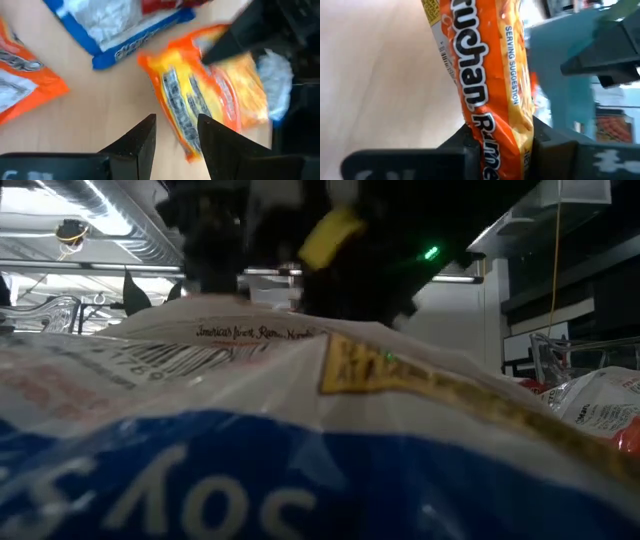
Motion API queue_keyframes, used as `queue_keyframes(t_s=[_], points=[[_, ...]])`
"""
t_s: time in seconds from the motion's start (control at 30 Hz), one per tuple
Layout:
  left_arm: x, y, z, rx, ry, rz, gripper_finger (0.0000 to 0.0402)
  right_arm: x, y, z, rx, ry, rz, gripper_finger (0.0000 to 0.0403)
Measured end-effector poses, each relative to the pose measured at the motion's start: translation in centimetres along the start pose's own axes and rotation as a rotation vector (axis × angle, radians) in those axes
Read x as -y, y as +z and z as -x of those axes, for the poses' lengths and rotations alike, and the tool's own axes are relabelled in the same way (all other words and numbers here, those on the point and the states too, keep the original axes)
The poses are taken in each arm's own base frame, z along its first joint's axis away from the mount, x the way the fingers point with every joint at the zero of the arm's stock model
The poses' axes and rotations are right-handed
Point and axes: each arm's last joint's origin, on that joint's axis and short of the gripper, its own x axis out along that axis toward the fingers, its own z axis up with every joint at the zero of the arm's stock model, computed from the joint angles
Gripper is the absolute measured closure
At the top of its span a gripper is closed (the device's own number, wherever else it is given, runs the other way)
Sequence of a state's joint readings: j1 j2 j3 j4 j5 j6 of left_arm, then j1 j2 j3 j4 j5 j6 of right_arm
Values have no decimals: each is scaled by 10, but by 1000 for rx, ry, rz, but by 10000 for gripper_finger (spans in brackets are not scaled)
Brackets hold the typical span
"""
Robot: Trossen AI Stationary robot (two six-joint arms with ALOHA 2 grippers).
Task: Sort Maruchan noodles
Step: Put the orange noodle pack into the left transparent bin
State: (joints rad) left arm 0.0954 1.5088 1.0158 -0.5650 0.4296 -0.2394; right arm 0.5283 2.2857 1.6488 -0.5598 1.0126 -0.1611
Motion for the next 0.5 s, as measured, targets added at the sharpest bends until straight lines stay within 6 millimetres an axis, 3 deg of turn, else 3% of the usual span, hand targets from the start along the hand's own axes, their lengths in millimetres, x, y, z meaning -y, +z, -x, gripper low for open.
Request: queue_keyframes(t_s=[0.3, 0.5], points=[[35, 6, 73, 332, -197, 75, 258, 30, 8, 55, 41, -255, 0, 344], [44, 2, 82, 338, -261, 161, 231, 54, 22, 99, 99, -354, 8, 343]])
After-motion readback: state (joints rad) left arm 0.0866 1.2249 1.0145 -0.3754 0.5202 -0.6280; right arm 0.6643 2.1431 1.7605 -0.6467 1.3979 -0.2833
